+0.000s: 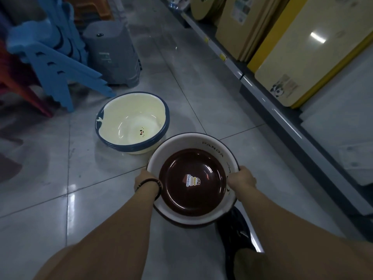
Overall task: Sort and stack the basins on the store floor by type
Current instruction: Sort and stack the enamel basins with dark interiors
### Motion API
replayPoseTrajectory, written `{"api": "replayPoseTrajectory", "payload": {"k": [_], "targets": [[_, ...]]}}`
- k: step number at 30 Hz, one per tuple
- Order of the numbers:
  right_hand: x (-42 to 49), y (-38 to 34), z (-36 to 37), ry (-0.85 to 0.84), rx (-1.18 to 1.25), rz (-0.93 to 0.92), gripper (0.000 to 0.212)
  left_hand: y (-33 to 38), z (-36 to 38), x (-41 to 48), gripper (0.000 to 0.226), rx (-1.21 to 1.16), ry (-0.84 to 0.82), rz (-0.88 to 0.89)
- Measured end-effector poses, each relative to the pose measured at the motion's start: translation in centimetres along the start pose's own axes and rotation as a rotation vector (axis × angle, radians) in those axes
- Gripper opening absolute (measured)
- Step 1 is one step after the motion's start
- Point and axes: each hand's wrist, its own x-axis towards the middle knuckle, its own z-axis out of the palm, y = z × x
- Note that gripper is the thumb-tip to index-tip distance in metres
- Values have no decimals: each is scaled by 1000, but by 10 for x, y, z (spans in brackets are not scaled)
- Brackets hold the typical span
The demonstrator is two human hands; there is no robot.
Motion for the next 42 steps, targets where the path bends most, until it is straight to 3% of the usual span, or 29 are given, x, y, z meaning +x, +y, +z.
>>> {"api": "replayPoseTrajectory", "payload": {"k": [5,9,15,22,24,27,30,32,36,42], "targets": [[6,-3,4,-23,-34,-41,39,-1,9,5,42,48,-38,-29],[7,3,3,-39,-111,-86,36,2,14,11,48,10,-36,-62],[2,-1,-1,-124,-231,-74,92,0,18,15,49,-19,-49,-110],[-3,-7,4,-220,-236,-10,112,9,-20,-15,60,294,-290,34],[-11,-14,9,-164,-314,3,119,11,-34,-31,60,349,-331,98],[-41,-33,6,-63,-591,-189,101,15,-59,-47,80,311,-252,241],[-78,-65,-4,-159,-702,-471,56,20,-96,-78,65,476,-214,458],[-109,-87,-13,-249,-691,-629,42,20,-123,-108,55,567,-185,580],[-186,-115,-35,-275,-656,-888,45,-14,-175,-160,42,604,-78,712],[-260,-123,-33,-387,-601,-958,47,-92,-221,-160,39,564,-26,607]]}}
